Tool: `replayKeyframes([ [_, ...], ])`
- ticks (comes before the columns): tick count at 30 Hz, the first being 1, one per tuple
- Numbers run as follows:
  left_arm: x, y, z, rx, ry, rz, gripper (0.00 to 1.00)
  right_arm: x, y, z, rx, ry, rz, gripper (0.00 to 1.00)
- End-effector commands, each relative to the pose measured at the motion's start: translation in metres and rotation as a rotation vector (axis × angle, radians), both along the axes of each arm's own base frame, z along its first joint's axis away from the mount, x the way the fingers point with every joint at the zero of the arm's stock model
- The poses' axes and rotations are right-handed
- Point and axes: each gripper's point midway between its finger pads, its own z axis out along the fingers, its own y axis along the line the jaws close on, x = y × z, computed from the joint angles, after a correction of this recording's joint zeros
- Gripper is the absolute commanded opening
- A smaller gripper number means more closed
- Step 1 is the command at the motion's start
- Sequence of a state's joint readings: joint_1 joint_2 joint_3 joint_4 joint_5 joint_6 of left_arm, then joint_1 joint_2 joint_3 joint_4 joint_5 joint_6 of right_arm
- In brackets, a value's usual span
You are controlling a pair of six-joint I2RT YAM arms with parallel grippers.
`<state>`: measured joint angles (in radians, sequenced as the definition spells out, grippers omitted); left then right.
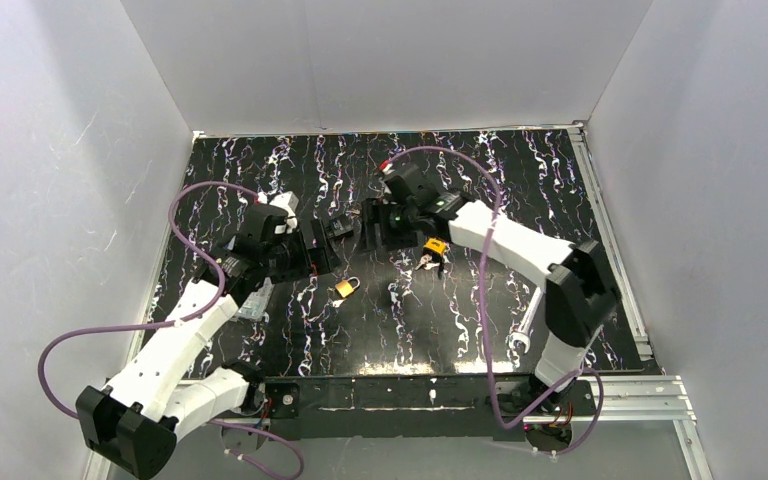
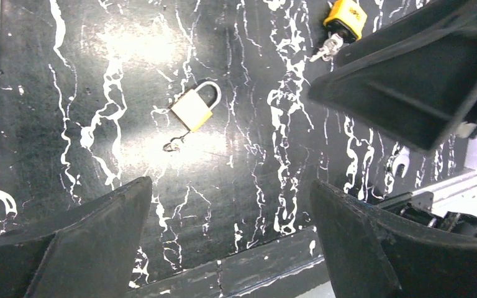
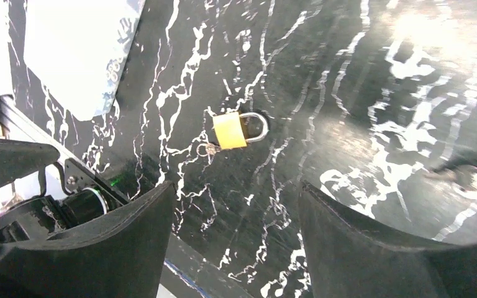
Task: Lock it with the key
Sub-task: Pick up the lock from the center of the board.
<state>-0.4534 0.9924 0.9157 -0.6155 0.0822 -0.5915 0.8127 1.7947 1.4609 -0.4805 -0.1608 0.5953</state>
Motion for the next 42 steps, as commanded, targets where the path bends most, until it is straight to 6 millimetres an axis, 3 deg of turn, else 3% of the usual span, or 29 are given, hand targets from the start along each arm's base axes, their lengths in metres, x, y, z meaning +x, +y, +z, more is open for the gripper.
replayKeyframes([
  [1, -0.008, -0.011, 0.023, -0.05, -0.017, -0.073, 0.98, 0.018, -0.055, 0.021, -0.072, -0.105, -0.17, 0.78],
  [3, -0.008, -0.016, 0.029, -0.067, -0.018, -0.094, 0.98, 0.025, -0.085, 0.028, -0.089, -0.136, -0.268, 0.79],
  [7, -0.004, -0.029, 0.037, -0.094, -0.008, -0.135, 0.98, 0.034, -0.135, 0.021, -0.1, -0.146, -0.426, 0.81],
  [11, 0.008, -0.047, 0.045, -0.132, -0.006, -0.16, 0.98, 0.042, -0.162, 0.0, -0.12, -0.105, -0.511, 0.82],
  [23, 0.021, -0.065, 0.017, -0.167, 0.059, -0.171, 0.98, 0.066, -0.163, -0.045, -0.199, 0.013, -0.555, 0.81],
  [33, 0.003, -0.066, 0.003, -0.166, 0.037, -0.202, 0.98, 0.098, -0.162, -0.08, -0.295, 0.048, -0.732, 0.76],
  [39, 0.001, -0.067, 0.008, -0.16, 0.031, -0.234, 0.98, 0.097, -0.153, -0.085, -0.356, 0.062, -0.748, 0.74],
  [42, 0.004, -0.068, 0.009, -0.159, 0.036, -0.228, 0.98, 0.087, -0.155, -0.101, -0.411, 0.093, -0.742, 0.73],
])
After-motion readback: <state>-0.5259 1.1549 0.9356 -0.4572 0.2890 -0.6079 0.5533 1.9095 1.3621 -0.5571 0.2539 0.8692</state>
